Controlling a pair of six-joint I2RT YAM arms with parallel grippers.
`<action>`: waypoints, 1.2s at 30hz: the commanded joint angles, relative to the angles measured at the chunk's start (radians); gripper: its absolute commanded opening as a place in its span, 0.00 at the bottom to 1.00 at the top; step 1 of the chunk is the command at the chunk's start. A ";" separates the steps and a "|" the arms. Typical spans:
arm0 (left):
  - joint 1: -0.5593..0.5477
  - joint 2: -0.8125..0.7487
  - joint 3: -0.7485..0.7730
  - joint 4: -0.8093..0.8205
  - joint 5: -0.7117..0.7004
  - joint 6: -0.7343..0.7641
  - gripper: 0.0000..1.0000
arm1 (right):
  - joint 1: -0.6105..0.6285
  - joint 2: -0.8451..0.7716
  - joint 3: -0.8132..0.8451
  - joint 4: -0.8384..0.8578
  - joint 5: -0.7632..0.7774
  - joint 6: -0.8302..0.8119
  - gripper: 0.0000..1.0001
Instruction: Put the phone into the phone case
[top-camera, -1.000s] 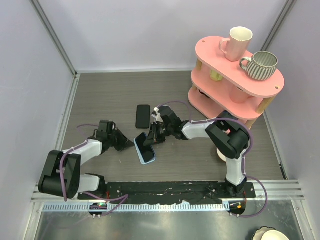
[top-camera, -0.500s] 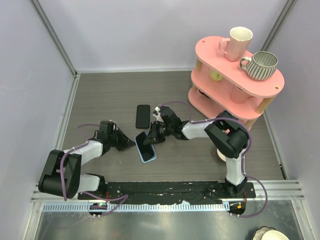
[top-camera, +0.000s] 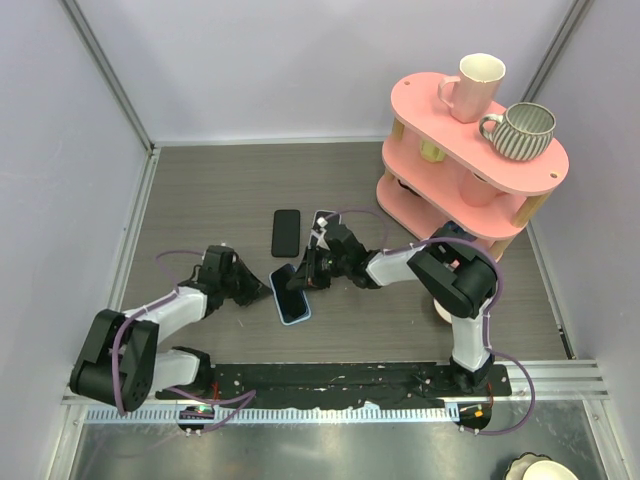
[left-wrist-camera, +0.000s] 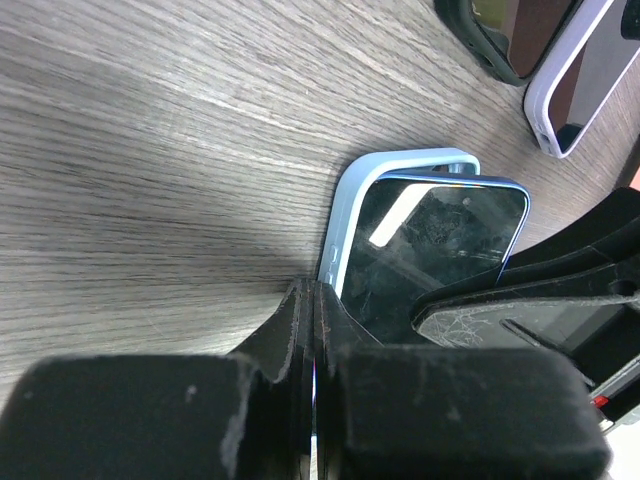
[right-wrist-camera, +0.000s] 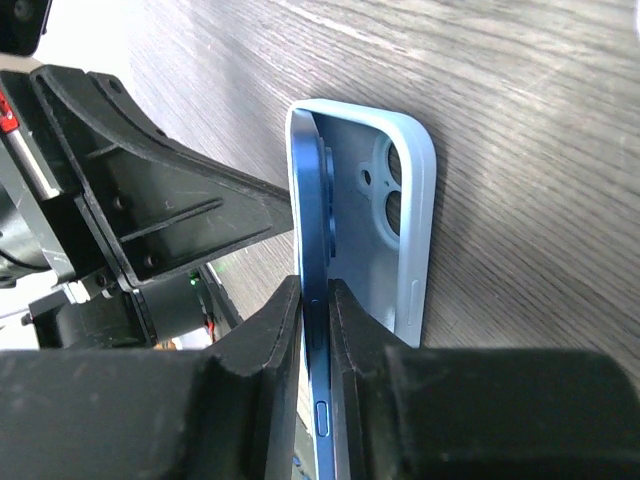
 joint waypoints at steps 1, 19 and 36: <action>-0.078 0.012 -0.030 -0.051 -0.039 -0.028 0.00 | 0.007 0.014 -0.036 0.073 0.145 0.068 0.19; -0.096 -0.029 -0.021 -0.044 -0.037 -0.047 0.00 | -0.009 -0.156 -0.015 -0.166 0.241 -0.013 0.44; -0.096 -0.066 0.001 -0.072 -0.048 -0.019 0.00 | -0.009 -0.197 0.110 -0.467 0.357 -0.195 0.40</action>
